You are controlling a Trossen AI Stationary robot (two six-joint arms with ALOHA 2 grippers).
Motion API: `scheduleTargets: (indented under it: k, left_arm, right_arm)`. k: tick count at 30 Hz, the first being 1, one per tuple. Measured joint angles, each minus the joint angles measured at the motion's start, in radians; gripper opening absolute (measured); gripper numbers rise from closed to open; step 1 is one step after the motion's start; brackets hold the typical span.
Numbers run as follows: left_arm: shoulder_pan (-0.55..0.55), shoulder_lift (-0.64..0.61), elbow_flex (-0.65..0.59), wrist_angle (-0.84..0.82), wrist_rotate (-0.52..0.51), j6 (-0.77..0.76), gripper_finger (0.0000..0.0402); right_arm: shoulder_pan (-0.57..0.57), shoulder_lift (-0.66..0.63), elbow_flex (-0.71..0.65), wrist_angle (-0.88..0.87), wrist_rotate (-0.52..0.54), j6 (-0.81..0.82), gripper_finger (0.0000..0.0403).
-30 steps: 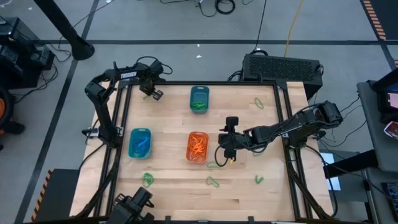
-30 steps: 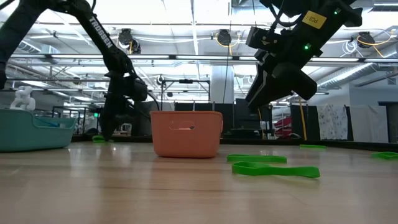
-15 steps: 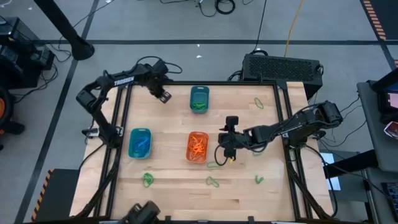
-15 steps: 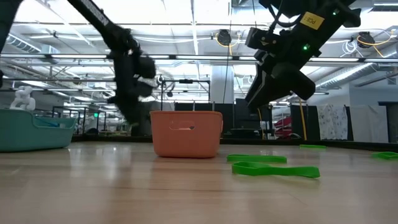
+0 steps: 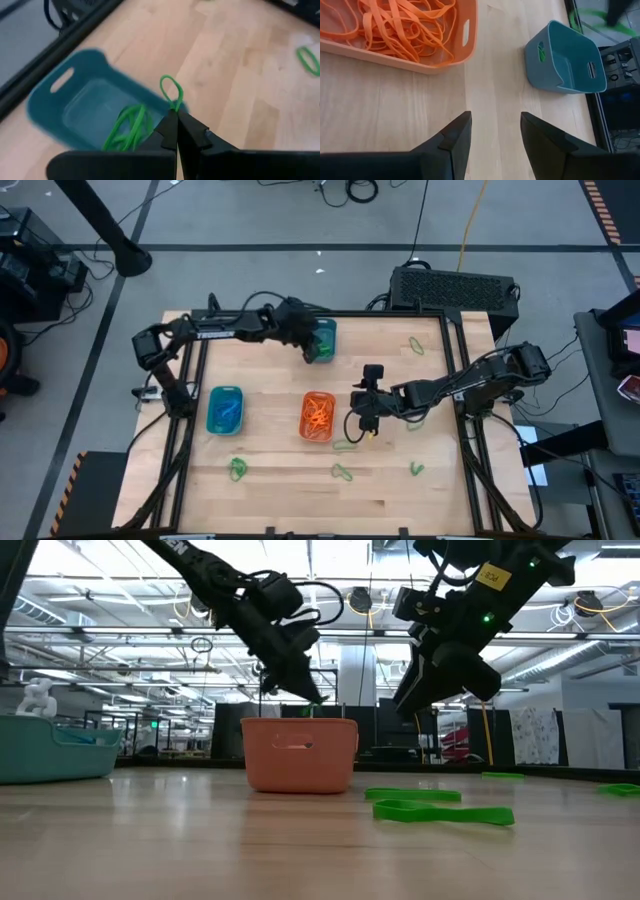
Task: Sort rubber bands into baskets
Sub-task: Put the green rubber band into the blue bin
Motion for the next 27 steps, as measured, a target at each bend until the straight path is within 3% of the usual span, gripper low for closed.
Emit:
scheduleTargets:
  k: [5,12,23,27]
  left_arm:
    - [-0.004,0.037,0.000,0.058,-0.063,-0.010,0.0002]
    - [0.022,0.101,0.000,0.070,-0.075,-0.052,0.0006]
    - [0.030,0.097,0.015,0.064,-0.072,-0.051,0.0114]
    - [0.037,0.097,0.059,0.008,-0.072,-0.051,0.0136]
  right_arm:
    - [-0.005,0.000,0.000,0.003,0.000,-0.023,0.0162]
    - [-0.019,0.000,0.000,0.003,0.000,-0.022,0.0162]
    - [-0.020,0.000,0.000,0.002,0.000,-0.024,0.0162]
    - [-0.019,0.000,0.000,0.002,0.000,-0.024,0.0162]
